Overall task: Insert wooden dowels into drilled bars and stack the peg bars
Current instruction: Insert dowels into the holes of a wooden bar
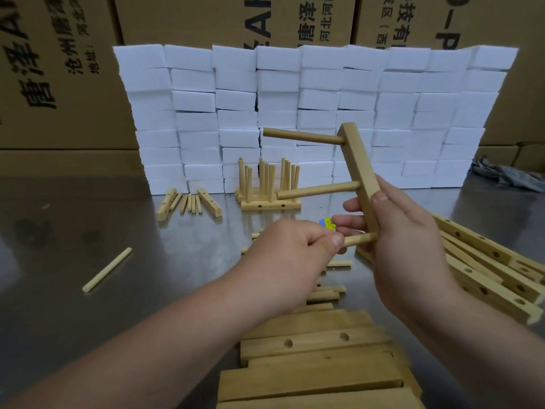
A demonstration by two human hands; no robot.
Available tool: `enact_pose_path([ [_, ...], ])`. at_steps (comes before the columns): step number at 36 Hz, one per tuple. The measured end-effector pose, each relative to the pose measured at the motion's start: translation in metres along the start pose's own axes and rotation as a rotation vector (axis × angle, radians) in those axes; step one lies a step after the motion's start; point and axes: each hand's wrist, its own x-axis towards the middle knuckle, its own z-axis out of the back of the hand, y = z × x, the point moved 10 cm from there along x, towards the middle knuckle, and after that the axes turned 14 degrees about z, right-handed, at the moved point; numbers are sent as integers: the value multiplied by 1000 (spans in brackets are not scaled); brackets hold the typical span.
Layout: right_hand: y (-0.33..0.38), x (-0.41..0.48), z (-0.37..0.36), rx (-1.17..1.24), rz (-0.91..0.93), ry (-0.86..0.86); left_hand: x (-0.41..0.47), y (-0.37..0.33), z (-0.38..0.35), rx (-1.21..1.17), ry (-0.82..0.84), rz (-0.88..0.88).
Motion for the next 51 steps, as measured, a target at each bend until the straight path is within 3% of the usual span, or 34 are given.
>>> enact_pose_path([
  [8, -9, 2, 2, 59, -125, -18, 1, -2, 2, -8, -3, 8],
  [13, -22, 8, 9, 112, -261, -76, 7, -4, 15, -204, 31, -4],
  [16, -26, 10, 14, 223, -352, -170, 16, 6, 39, -377, -55, 36],
  [19, -30, 9, 18, 274, -472, -221, 26, 17, 56, -291, -185, 73],
  [23, -36, -6, -3, 311, -706, -11, 37, 31, 61, -91, -238, 93],
  [32, -32, -37, -37, 387, -944, 325, 38, 28, 60, 201, 7, 44],
  [37, -29, -39, -42, 493, -980, 326, 35, 19, 72, 125, 32, -10],
  [45, -28, -34, -44, 589, -938, 289, 31, 4, 95, 153, -129, -135],
  [51, -29, -11, -32, 682, -750, 85, 36, 9, 109, 200, -267, -99],
])
